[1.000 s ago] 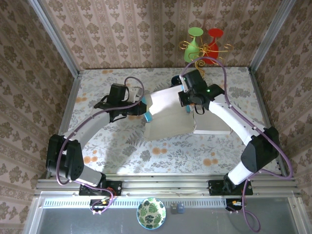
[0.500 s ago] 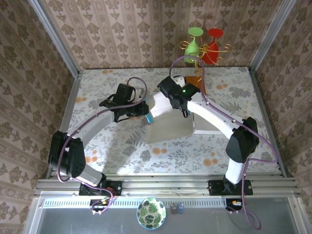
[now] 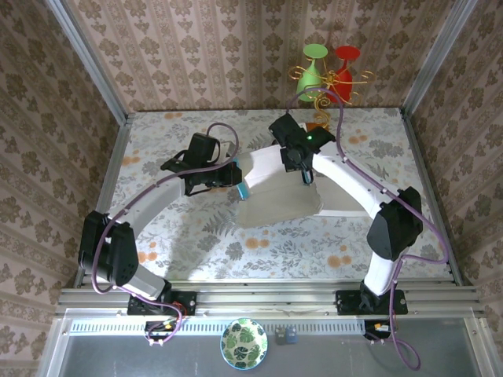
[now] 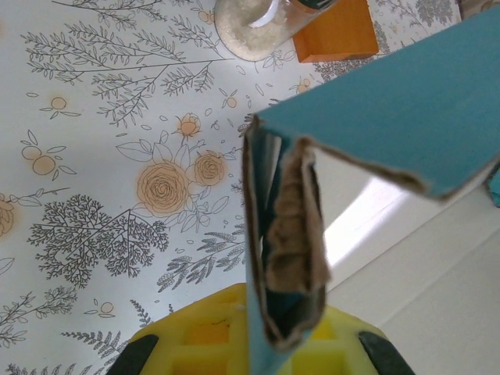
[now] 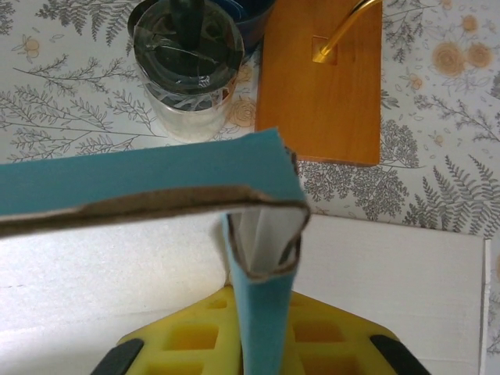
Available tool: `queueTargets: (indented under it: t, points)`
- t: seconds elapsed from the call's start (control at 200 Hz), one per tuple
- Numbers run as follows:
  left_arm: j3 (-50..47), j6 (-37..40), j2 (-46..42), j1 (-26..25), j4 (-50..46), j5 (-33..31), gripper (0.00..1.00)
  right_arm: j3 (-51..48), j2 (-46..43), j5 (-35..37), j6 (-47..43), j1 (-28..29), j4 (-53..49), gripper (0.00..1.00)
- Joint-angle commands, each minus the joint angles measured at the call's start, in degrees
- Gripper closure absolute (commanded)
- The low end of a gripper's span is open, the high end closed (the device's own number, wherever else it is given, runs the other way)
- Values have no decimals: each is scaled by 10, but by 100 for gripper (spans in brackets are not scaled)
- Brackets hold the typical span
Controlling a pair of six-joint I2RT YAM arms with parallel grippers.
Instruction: Fold the paper box
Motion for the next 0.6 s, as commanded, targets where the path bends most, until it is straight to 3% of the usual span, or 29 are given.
queueTargets:
  t: [0.0, 0.06, 0.17, 0.595]
  points:
    - [16, 5, 8, 8, -36, -8, 100, -11, -20, 20, -10, -22, -22, 84]
    - [21, 7, 11, 8, -40, -8, 100, -11, -21, 19, -9, -24, -23, 85]
    - [28, 8, 15, 8, -46, -9, 100, -12, -21, 32, -7, -23, -27, 96]
    - [40, 6, 25, 3, -60, -15, 100, 19, 22, 175, 26, 4, -93, 100]
